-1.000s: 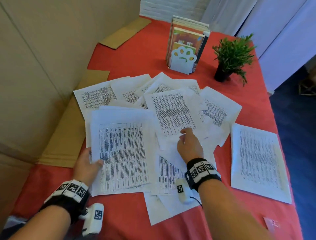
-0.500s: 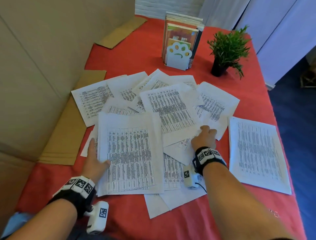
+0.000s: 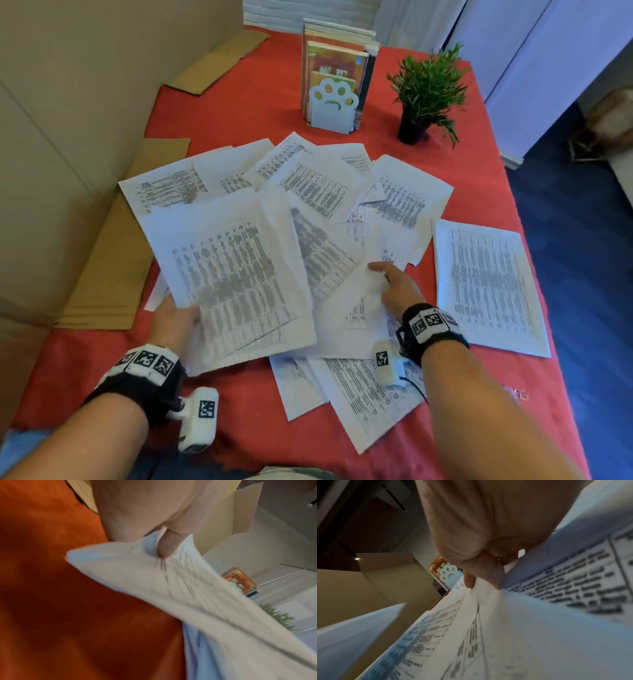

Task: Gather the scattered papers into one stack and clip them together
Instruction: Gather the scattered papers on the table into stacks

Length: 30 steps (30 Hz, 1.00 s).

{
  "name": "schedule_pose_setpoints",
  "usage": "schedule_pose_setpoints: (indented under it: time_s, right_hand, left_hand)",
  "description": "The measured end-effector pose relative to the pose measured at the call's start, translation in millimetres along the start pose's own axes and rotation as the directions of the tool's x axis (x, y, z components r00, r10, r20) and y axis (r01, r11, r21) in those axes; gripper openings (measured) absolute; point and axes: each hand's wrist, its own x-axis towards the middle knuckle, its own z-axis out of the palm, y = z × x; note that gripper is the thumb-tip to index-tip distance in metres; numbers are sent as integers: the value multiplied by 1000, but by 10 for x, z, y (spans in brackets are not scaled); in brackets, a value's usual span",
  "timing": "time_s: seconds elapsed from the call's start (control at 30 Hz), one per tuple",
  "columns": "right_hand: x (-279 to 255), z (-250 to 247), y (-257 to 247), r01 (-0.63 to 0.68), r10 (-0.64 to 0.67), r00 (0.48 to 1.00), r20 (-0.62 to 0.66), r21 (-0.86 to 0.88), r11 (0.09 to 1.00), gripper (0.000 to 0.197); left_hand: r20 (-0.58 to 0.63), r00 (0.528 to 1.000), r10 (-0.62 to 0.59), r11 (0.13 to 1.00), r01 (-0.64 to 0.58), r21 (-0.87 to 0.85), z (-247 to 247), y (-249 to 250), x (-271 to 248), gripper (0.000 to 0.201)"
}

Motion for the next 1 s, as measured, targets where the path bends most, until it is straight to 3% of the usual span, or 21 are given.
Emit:
schedule_pose_setpoints:
  time_s: [0.07, 0.17, 0.23, 0.33, 0.5, 0.6, 0.7, 0.77, 0.87, 0.93, 1.0]
  right_hand:
    - [-22, 55, -49, 38, -41, 998, -43, -48, 998, 69]
    - [-121, 92, -101, -25, -74, 951, -301, -311, 950, 50]
    - [-187, 143, -133, -75, 6, 965, -263, -254, 964, 45]
    - [-272, 277, -132, -160, 150, 983, -106, -93, 983, 46]
    - [-349, 340, -60, -154, 161, 983, -88, 84, 985, 45]
    - [-376, 222, -17, -142, 150, 981, -122, 76, 987, 38]
    - [-350, 71, 88, -179, 181, 975, -129, 23, 984, 29]
    - [-345, -23, 157, -226, 226, 966, -126, 15, 974, 23]
    - [-386, -66, 209, -258, 257, 960, -112, 5, 966, 18]
    - [-439, -29, 211, -247, 242, 966, -90, -54, 967, 22]
    - [-508, 22, 207, -230, 221, 971, -85, -113, 967, 26]
  left_hand:
    - [90, 992, -90, 996, 92, -16, 109, -30, 34, 24]
    - [52, 982, -181, 983, 178, 50, 288, -23, 49, 20]
    - [60, 973, -223, 972, 218, 82, 399, 69, -2, 8]
    - [102, 951, -292, 955, 283, 90, 533, 216, -73, 16]
    - [151, 963, -222, 959, 188, 210, 706, 370, -166, 24]
    - [32, 992, -123, 980, 116, 161, 726, 348, -229, 24]
    - [-114, 993, 14, 983, 7, 182, 684, 278, -211, 7]
    - [-129, 990, 53, 978, -26, 206, 612, 223, -142, 40]
    - [-7, 999, 45, 990, -44, 132, 485, 195, -127, 81]
    - [49, 999, 1, 992, -7, 123, 440, 161, -131, 93]
    - [18, 1000, -11, 992, 9, 127, 415, 120, -115, 89]
